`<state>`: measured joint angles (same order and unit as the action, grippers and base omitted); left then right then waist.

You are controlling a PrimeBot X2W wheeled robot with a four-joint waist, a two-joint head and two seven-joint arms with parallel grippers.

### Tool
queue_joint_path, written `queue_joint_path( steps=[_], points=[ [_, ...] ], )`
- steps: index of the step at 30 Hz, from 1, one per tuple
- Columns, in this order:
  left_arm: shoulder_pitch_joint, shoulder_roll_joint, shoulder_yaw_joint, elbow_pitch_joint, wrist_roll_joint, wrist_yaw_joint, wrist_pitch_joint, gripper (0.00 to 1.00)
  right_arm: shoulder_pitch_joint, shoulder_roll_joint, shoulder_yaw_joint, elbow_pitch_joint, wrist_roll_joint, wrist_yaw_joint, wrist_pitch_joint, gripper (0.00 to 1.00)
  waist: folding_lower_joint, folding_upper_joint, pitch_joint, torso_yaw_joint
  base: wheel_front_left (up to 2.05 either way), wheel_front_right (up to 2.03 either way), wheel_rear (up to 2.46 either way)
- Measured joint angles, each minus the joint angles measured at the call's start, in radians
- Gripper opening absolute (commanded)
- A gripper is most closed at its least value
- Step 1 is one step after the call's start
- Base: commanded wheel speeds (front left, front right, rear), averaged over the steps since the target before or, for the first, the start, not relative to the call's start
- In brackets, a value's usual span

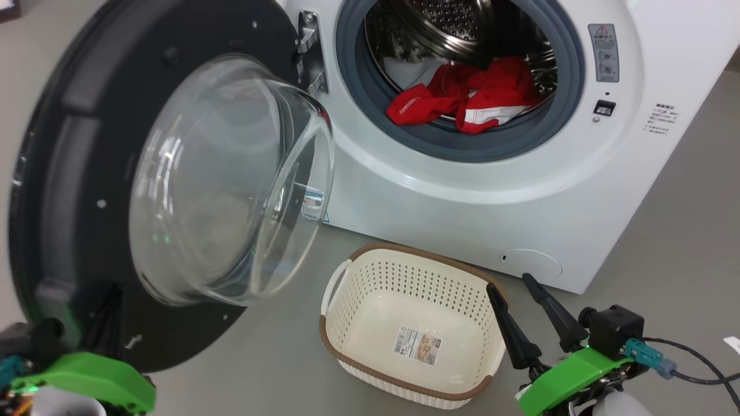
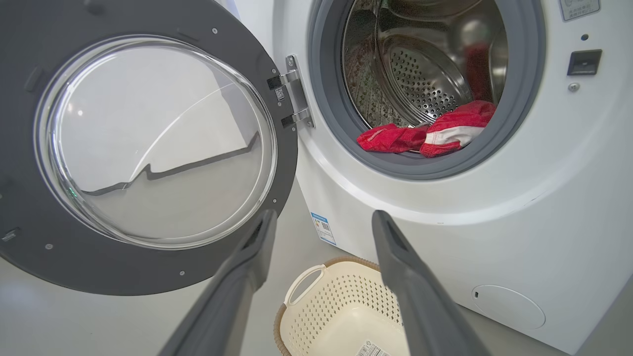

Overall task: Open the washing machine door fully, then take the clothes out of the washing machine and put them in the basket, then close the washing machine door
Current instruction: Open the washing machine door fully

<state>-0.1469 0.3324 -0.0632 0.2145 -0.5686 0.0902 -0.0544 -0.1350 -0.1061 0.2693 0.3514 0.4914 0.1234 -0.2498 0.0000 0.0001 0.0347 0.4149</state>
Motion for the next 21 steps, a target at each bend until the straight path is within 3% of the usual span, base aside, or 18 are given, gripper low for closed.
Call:
queue_joint_path(
  steps=[10,21],
  points=[
    [-0.167,0.060,0.010,0.240,0.002,-0.032,0.008,0.00,-0.028,0.005,0.000,0.004,-0.002,0.000,0.000,1.00,0.0001,0.0000,0.045,0.016,0.00,0.00,0.00],
    [-0.394,0.086,-0.040,0.531,0.037,-0.115,-0.020,0.00,-0.057,0.010,-0.007,0.011,-0.009,0.000,0.000,1.00,0.0000,0.0000,0.089,0.049,0.00,0.00,0.00]
  ],
)
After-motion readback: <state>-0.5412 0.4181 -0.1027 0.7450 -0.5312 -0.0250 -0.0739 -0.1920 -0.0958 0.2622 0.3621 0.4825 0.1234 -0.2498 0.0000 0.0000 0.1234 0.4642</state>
